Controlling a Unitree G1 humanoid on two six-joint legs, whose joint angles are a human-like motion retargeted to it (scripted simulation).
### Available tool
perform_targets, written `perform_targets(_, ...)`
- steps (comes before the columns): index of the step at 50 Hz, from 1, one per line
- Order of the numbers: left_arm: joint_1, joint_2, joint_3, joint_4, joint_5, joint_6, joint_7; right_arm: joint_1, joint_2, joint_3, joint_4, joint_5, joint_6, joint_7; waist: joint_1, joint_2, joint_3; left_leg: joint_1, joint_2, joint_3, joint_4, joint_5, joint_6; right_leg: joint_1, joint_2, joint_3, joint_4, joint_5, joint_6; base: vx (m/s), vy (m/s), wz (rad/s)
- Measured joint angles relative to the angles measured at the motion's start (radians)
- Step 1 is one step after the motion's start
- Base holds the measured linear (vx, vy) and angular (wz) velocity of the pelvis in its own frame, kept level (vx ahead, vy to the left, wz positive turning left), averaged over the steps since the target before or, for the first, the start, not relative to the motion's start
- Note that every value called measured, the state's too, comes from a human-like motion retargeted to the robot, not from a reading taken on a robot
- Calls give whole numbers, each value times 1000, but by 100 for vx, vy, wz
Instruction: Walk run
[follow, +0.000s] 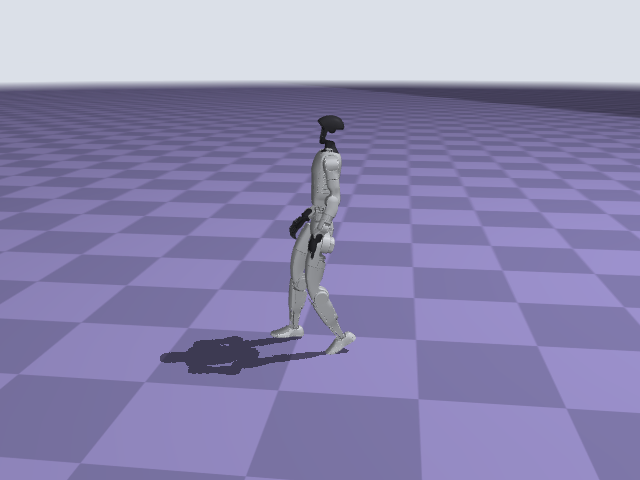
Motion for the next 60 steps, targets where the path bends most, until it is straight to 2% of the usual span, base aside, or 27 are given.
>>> perform_targets(3,31,-101,35,15,-106,80,41,-13,9,-23,25,102,17,59,1,-18,-28,-78,76,136,157,184,-80,54,-32,-92,-54,-10,-24,57,-15,70)
perform_targets(5,47,-114,33,-35,-178,95,101,-27,-2,-37,24,109,16,87,-25,-19,-34,-127,148,236,257,183,-74,81,-54,-168,-79,-24,-28,37,-15,101)
perform_targets(8,66,-98,50,-87,-163,64,209,-29,-9,-12,16,86,4,100,-18,-34,-37,-170,211,368,304,78,-37,118,-66,-192,-105,-44,-30,46,-24,34)
perform_targets(11,53,-77,36,-93,-93,40,272,-38,-3,7,19,86,-16,98,22,-37,-39,-256,198,365,249,15,-30,152,-55,-223,-126,-73,-40,34,-16,27)
perform_targets(15,4,-68,10,-111,-22,7,228,-69,24,9,25,154,-28,128,62,-26,-43,-369,171,318,55,-50,8,178,-23,-226,-130,-119,-70,30,-8,59)
perform_targets(23,-77,-77,-59,-287,-114,-116,194,-174,51,72,-84,436,-54,176,112,-27,-21,-467,141,329,-420,8,109,237,15,-261,-130,-201,-137,41,0,45)
perform_targets(25,-82,-77,-75,-342,-145,-126,207,-206,55,93,-109,506,-39,226,118,-43,-21,-474,124,322,-491,0,122,251,6,-271,-126,-223,-143,45,3,24)
perform_targets(28,-76,-78,-101,-411,-205,-132,253,-238,59,114,-144,594,6,362,135,-51,-22,-449,140,319,-477,-14,104,290,9,-270,-110,-261,-145,68,12,-3)
perform_targets(31,-71,-79,-126,-458,-264,-146,303,-235,62,118,-188,631,46,462,138,-56,-38,-426,144,388,-447,30,117,323,8,-279,-83,-287,-140,76,16,24)
perform_targets(34,-70,-78,-139,-478,-308,-167,348,-204,62,131,-242,610,47,467,137,-82,-55,-422,87,280,-416,8,152,338,-20,-308,-27,-243,-117,78,16,30)
perform_targets(37,-82,-69,-137,-461,-309,-213,364,-180,69,127,-270,547,42,445,151,-94,-58,-394,73,268,-400,-43,136,321,-36,-294,84,-74,-63,60,13,24)
perform_targets(38,-85,-65,-135,-448,-303,-224,352,-179,72,127,-271,526,44,440,152,-83,-59,-370,87,292,-411,-55,129,306,-33,-294,133,-6,-61,63,15,32)
perform_targets(40,-91,-65,-128,-416,-313,-230,310,-185,72,136,-273,493,45,439,145,-51,-58,-326,116,304,-436,-75,113,253,-16,-313,270,96,-96,58,15,28)
perform_targets(41,-90,-64,-131,-405,-338,-233,300,-186,69,143,-274,481,40,441,133,-32,-57,-311,123,280,-441,-84,106,216,-2,-315,351,114,-112,57,15,37)
perform_targets(42,-90,-62,-136,-396,-363,-238,296,-188,65,149,-275,470,36,441,118,-15,-54,-297,128,257,-446,-93,99,181,19,-305,421,120,-112,60,16,59)
perform_targets(45,-110,-37,-169,-381,-436,-280,316,-198,58,152,-271,452,31,429,62,20,-41,-265,129,227,-450,-112,80,98,125,-189,525,74,-10,42,10,87)
perform_targets(48,-140,-7,-198,-368,-441,-290,336,-191,71,158,-252,459,48,423,48,29,-36,-225,132,226,-451,-135,64,51,183,-145,491,19,41,42,1,50)
perform_targets(52,-175,13,-224,-333,-434,-299,357,-180,95,153,-217,524,74,431,30,6,-27,-166,110,233,-450,-164,37,-4,114,-211,349,-28,30,41,-1,41)
perform_targets(56,-196,-7,-231,-276,-446,-314,345,-168,98,129,-184,588,87,446,-21,-33,-11,-95,63,221,-457,-186,15,-23,88,-137,136,-30,29,36,-3,67)
perform_targets(60,-238,-38,-211,-192,-410,-311,283,-151,91,87,-149,620,79,444,-83,-53,16,-10,37,168,-481,-198,13,-44,61,-101,-48,52,3,41,-7,78)
